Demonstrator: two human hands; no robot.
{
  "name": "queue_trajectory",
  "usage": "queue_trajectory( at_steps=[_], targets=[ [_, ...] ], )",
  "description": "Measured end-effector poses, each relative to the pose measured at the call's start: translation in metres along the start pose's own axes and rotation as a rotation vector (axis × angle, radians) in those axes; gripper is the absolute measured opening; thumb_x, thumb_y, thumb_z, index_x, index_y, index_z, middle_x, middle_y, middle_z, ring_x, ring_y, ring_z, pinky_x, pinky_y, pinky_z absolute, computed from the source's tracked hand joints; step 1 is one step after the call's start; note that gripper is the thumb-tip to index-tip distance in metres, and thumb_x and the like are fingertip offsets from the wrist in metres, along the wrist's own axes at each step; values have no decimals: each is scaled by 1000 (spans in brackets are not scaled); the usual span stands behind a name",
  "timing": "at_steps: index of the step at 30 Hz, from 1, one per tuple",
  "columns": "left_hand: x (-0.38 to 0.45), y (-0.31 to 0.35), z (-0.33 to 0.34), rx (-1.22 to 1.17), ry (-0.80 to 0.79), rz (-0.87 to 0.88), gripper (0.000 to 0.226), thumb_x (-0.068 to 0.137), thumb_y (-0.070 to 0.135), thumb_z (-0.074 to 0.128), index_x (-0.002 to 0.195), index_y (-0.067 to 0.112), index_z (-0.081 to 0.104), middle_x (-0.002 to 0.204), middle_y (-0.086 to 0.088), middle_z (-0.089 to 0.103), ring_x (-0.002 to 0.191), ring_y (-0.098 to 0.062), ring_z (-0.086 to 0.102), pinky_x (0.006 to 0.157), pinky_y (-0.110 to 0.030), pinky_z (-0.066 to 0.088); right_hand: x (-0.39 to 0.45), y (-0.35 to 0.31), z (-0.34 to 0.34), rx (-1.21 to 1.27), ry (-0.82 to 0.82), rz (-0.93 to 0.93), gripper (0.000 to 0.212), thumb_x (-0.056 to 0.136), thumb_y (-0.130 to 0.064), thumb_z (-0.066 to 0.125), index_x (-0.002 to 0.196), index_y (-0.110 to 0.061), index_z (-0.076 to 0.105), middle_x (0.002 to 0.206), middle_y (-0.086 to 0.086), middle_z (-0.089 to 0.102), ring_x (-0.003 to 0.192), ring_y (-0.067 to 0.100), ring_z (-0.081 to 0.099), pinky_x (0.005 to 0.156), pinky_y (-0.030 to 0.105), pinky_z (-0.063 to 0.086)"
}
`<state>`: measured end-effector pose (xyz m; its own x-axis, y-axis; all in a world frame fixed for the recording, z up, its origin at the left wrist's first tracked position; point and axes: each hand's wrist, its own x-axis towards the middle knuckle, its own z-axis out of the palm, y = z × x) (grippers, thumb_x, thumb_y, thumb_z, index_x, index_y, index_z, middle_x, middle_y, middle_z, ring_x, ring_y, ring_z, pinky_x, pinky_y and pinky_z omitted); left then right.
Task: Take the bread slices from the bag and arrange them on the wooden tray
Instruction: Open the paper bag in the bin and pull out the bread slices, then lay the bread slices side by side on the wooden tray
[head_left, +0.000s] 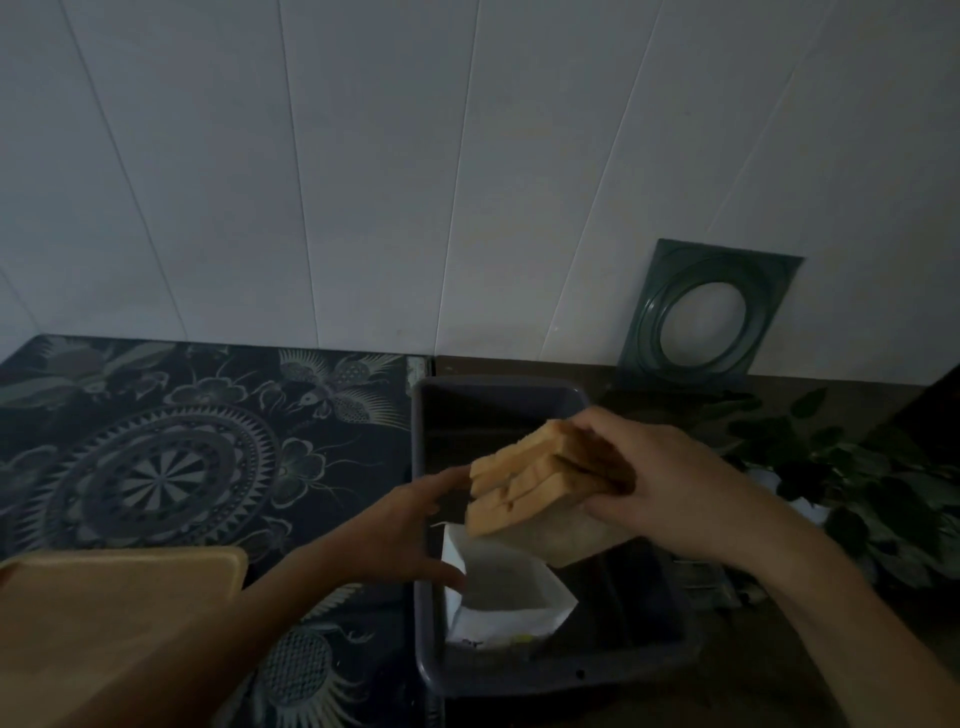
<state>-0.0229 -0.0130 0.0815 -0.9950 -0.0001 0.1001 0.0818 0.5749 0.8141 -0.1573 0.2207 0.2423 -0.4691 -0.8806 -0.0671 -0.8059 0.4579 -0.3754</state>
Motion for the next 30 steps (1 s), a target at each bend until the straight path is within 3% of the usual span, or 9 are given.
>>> queue_trajectory(
  at_steps=[4, 7, 9, 13, 18, 23, 30],
  targets=[
    [-4, 17, -5, -225, 45, 77, 101, 67, 29, 94, 148, 41, 35, 147, 19, 50, 134, -2, 49, 108, -24, 46, -4, -8, -11, 80, 54, -11, 47, 85, -37, 78, 120, -52, 51, 107, -23, 66, 97, -7, 63, 79, 28, 55],
    [-8, 23, -12, -354, 74, 90, 94, 69, 23, 93, 147, 36, 41, 146, 9, 54, 136, -13, 50, 112, -48, 44, -8, -15, -15, 166, 93, -10, 47, 84, -36, 79, 122, -49, 54, 112, -23, 67, 102, -9, 63, 84, 27, 56],
    [-12, 27, -16, -422, 82, 91, 90, 71, 20, 92, 145, 34, 44, 145, 4, 56, 136, -17, 51, 112, -55, 41, -11, -19, -16, 229, 109, -9, 45, 84, -35, 80, 120, -48, 57, 114, -23, 67, 105, -9, 62, 85, 26, 56],
    [-21, 34, -22, -517, 95, 110, 81, 74, 10, 89, 143, 27, 49, 141, -6, 60, 134, -24, 54, 111, -50, 44, -14, -26, -8, 360, 115, -15, 44, 83, -35, 83, 118, -49, 60, 118, -24, 67, 109, -9, 62, 84, 23, 54],
    [-41, 42, -30, -618, 175, 80, 61, 77, 0, 84, 132, 13, 60, 129, -10, 67, 125, -26, 62, 101, -30, 52, -12, -33, 6, 600, 77, 7, 48, 75, -42, 85, 117, -51, 64, 113, -26, 69, 106, -5, 67, 74, 25, 63],
    [-64, 44, -33, -662, 274, 47, 52, 79, -1, 80, 127, 4, 62, 126, -13, 70, 123, -27, 64, 104, -33, 52, -7, -33, 29, 835, 22, 27, 54, 68, -40, 90, 116, -47, 67, 113, -17, 73, 104, 2, 71, 75, 39, 66],
    [-94, 46, -26, -764, 384, -55, 42, 80, 0, 74, 120, -5, 64, 120, -22, 71, 114, -34, 68, 91, -33, 58, 5, -36, 64, 1047, -56, 84, 46, 71, -35, 91, 109, -50, 70, 106, -17, 76, 96, 7, 75, 72, 41, 66]
  ],
)
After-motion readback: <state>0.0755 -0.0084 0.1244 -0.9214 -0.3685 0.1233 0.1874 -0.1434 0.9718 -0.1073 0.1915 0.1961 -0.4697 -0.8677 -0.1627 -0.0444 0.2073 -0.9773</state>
